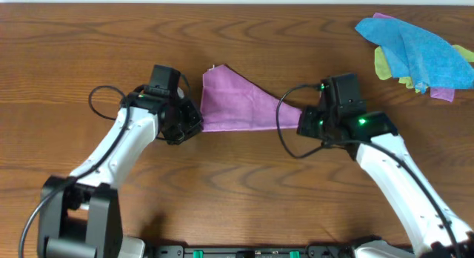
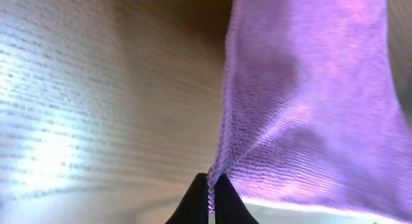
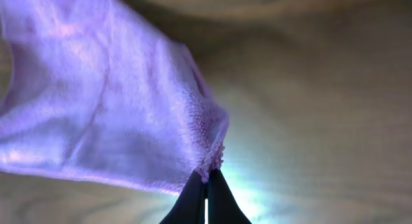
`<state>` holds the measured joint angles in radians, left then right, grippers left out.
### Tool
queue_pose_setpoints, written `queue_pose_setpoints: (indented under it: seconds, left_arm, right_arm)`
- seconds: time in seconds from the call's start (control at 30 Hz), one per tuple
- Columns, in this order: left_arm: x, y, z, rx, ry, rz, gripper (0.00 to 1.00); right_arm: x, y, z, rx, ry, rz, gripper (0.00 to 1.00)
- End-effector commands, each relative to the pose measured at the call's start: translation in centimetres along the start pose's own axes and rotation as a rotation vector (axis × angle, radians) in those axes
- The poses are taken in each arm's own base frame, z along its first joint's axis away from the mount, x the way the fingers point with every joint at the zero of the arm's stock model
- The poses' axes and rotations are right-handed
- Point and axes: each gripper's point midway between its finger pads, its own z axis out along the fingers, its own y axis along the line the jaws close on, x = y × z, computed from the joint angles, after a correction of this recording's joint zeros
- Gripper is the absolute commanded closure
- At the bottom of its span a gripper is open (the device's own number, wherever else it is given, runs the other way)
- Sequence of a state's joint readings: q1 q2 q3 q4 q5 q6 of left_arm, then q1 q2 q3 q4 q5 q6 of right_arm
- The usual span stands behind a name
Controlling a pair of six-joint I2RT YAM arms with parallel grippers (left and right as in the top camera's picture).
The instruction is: Fold the cloth
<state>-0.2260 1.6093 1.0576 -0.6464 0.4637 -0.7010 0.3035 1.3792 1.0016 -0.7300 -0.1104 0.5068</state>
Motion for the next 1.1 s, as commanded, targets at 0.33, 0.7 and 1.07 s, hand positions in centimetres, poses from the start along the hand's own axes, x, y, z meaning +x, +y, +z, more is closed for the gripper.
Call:
queue_pose_setpoints:
  seconds: [0.33,0.7,1.07]
  left_arm:
    - [3.4,-0.6,-4.6,0.053,0.021,0.055,0.94]
    - [6.2,0.8,-8.2,0.017,0.0,0.051,0.94]
    - [9.7,3.1,-9.6,-0.055,0.097,-0.01,0.94]
  right_arm:
    - [3.8,3.8,-5.2,-0.091,-0.015,-0.021,0.99]
    - [7.5,0.2,-9.6,-0.013,0.009,0.088,0.99]
    - [12.1,-2.8,-12.2,0.089,0.145,0.196,0.99]
